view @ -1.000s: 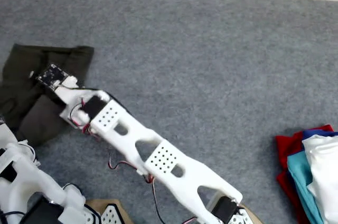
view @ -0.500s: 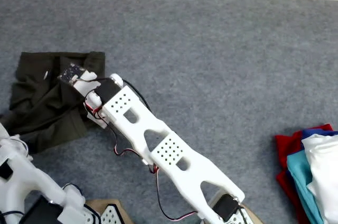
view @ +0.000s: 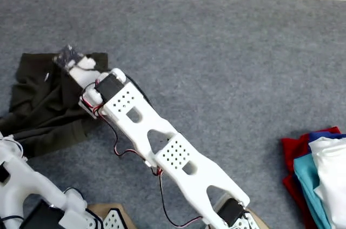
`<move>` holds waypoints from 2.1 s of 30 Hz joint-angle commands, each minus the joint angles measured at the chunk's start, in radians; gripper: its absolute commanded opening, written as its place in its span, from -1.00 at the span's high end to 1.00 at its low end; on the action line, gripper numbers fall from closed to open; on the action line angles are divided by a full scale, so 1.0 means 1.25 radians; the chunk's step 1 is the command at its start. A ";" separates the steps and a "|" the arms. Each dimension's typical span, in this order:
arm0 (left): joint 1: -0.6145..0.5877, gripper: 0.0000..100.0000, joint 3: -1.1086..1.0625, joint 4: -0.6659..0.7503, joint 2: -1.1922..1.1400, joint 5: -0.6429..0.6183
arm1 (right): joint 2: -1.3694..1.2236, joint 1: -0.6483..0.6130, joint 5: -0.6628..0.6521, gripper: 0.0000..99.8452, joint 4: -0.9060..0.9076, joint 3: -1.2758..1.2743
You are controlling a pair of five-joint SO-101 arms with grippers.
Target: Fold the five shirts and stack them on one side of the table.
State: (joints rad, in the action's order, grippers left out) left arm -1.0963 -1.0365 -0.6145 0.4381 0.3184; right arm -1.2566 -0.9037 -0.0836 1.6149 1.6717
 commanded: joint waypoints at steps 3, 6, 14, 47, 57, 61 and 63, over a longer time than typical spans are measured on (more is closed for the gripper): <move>-0.037 0.98 0.036 0.012 0.001 -0.011 | 0.040 0.010 0.021 0.46 -0.141 0.025; -0.037 0.98 0.025 0.012 0.001 -0.010 | -0.019 0.010 0.022 0.44 -0.258 -0.008; -0.031 0.98 -0.036 0.085 0.001 -0.010 | -0.112 0.008 0.021 0.44 -0.485 -0.017; -0.030 0.98 -0.073 0.103 0.001 -0.009 | -0.094 0.041 0.018 0.50 -0.570 -0.098; -0.019 0.98 -0.077 0.103 0.001 -0.009 | -0.095 0.051 0.015 0.51 -0.573 -0.188; -0.023 0.98 -0.075 0.103 0.001 -0.007 | -0.095 0.084 -0.016 0.67 -0.569 -0.224; -0.023 0.98 -0.073 0.103 0.001 -0.007 | -0.095 0.102 -0.082 0.91 -0.554 -0.231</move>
State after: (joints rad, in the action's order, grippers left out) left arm -1.1347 -1.1362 -0.4964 0.4350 0.3122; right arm -1.4116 -0.8224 -0.0990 0.9014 1.4001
